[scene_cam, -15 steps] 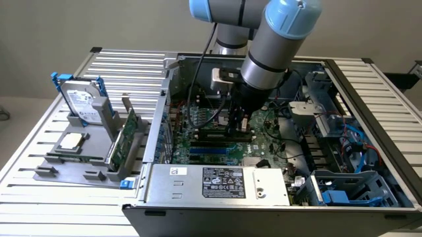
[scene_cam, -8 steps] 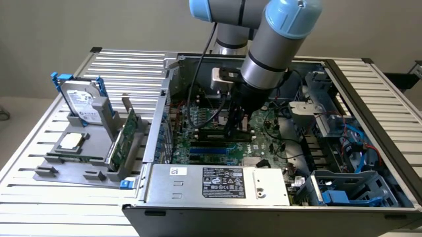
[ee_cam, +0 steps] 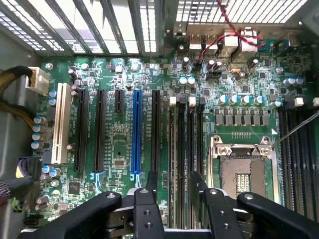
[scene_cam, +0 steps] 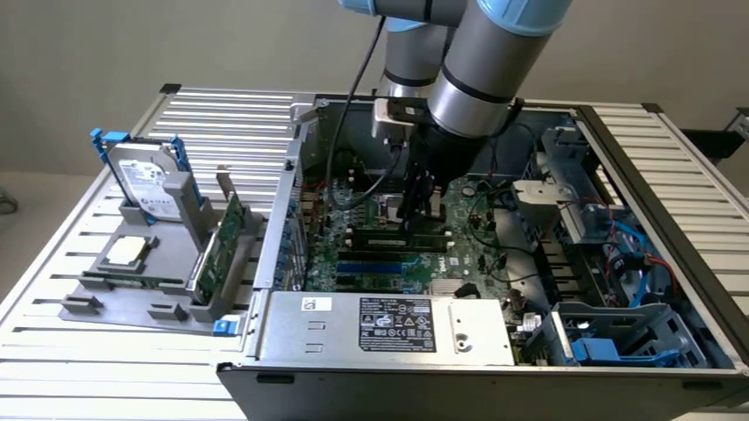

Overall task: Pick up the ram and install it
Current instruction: 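Insert the ram into the slot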

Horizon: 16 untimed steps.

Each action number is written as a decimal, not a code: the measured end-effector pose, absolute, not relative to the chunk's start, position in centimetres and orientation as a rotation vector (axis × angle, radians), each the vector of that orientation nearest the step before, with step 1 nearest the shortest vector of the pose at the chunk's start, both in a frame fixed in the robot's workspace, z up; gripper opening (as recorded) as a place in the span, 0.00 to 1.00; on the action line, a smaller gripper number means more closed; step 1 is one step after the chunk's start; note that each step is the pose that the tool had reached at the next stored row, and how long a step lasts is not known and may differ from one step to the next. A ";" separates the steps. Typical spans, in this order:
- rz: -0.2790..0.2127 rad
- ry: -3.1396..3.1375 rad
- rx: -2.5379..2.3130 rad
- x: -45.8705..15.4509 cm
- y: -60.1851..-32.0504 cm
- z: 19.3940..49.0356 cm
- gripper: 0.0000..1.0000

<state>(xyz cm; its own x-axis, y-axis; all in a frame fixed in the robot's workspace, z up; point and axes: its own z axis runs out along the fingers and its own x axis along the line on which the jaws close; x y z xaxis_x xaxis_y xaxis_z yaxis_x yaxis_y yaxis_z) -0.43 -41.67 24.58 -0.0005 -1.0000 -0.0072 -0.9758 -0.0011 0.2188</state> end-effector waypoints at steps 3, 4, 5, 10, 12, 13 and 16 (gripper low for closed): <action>-0.234 -2.111 2.114 -0.9 -41.7 24.9 0.40; -0.230 -2.112 2.117 -0.9 -41.7 24.9 0.40; -0.221 -2.115 2.123 -1.0 -41.7 25.0 0.40; -0.148 -2.147 2.168 -1.1 -41.7 25.1 0.40; -0.135 -2.149 2.177 -1.3 -41.7 25.2 0.40; -0.132 -2.149 2.180 -1.4 -41.7 25.3 0.40; -0.118 -2.153 2.190 -1.7 -41.7 25.5 0.40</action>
